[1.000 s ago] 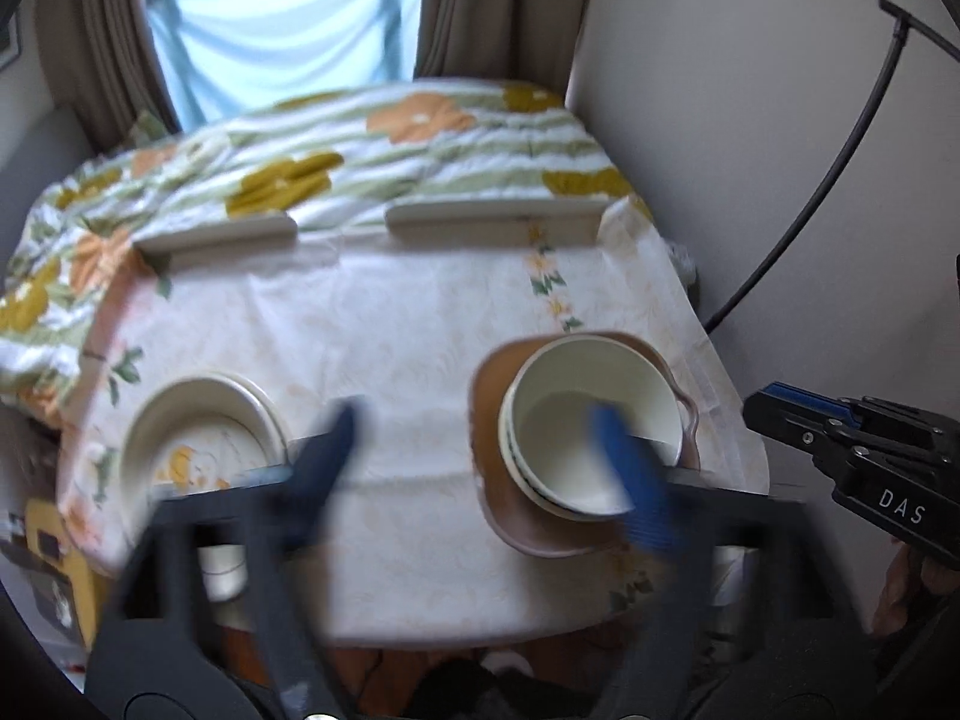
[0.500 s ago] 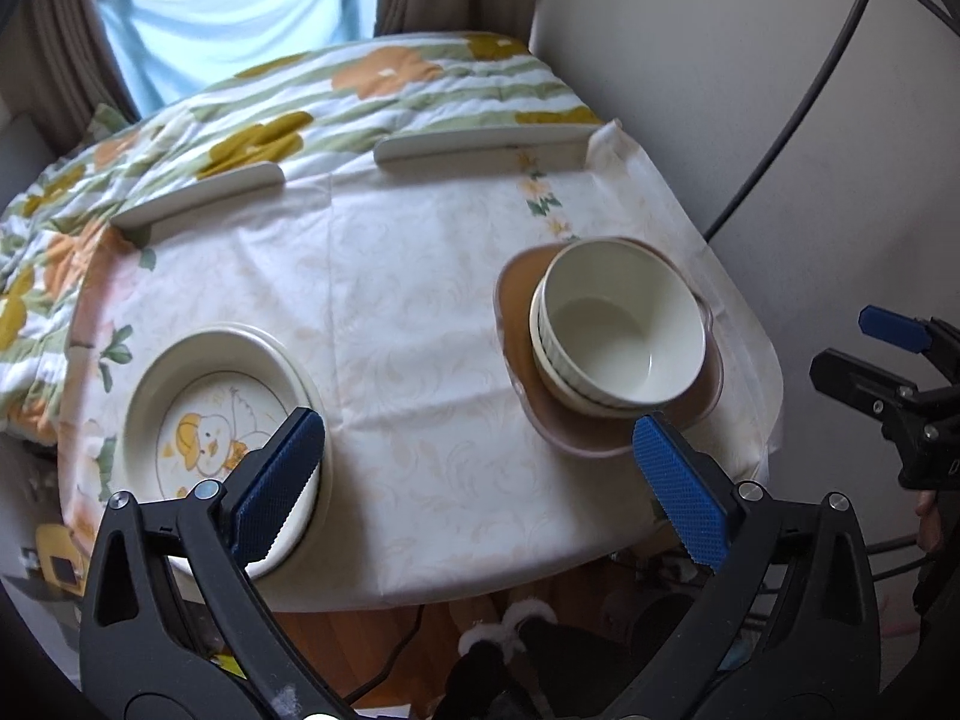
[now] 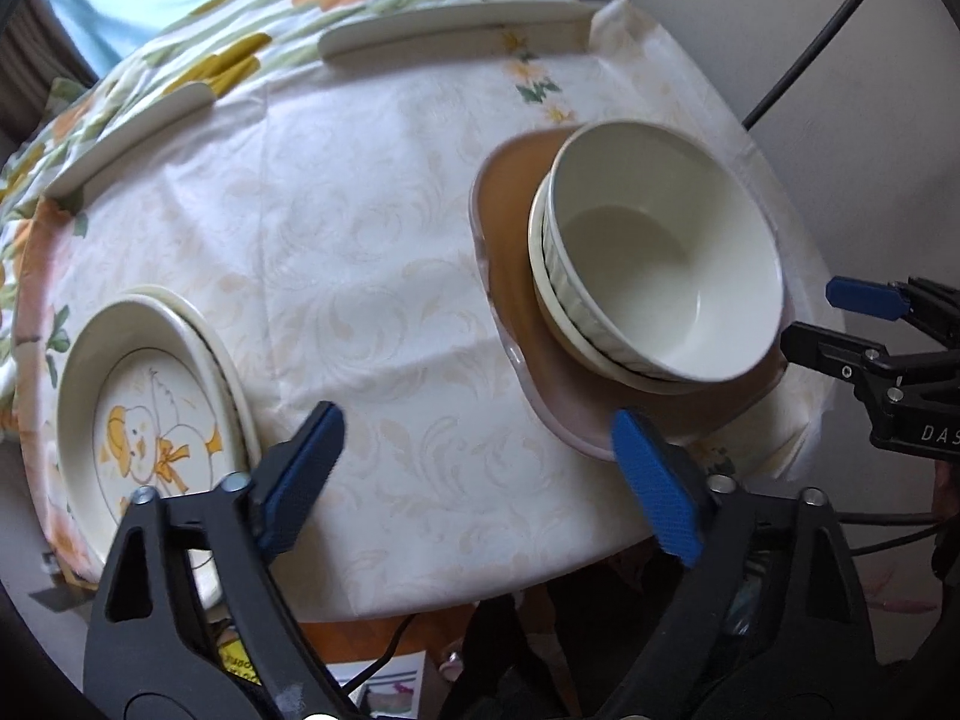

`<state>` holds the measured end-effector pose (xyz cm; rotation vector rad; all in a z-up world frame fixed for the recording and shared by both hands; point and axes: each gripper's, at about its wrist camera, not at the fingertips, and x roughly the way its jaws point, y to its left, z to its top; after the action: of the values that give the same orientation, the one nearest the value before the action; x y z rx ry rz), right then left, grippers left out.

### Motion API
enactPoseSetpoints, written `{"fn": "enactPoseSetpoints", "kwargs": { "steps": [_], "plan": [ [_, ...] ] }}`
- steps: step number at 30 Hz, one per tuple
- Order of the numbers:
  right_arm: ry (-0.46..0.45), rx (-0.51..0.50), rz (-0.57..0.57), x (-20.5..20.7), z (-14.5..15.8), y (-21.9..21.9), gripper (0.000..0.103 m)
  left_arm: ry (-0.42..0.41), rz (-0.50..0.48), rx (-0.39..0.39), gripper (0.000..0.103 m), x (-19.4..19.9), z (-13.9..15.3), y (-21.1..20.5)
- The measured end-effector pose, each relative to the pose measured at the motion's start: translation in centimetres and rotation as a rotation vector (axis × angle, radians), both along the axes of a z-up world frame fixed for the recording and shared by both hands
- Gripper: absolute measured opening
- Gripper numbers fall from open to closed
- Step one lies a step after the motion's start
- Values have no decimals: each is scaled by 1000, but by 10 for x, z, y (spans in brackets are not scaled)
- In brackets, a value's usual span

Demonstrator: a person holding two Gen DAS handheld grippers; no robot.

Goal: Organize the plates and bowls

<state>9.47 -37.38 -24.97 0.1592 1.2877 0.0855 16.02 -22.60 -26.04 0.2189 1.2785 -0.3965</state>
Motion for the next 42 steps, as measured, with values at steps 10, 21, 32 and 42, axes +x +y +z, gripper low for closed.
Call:
{"fn": "enactPoseSetpoints", "kwargs": {
  "steps": [10, 21, 32, 42],
  "plan": [
    [131, -2, 163, 30, -32, 19, 35, 106, -17, 4, 50, 21, -29, -20],
    [70, 58, 213, 31, -51, 25, 19, 79, -75, -20, 15, 21, -48, -43],
    [-29, -1, 281, 25, -29, 31, 19, -42, -83, 3, 14, 15, -24, -39],
    [-88, -48, 325, 30, 34, 95, 19, -116, -39, -32, 14, 14, 39, 36]
  ]
}}
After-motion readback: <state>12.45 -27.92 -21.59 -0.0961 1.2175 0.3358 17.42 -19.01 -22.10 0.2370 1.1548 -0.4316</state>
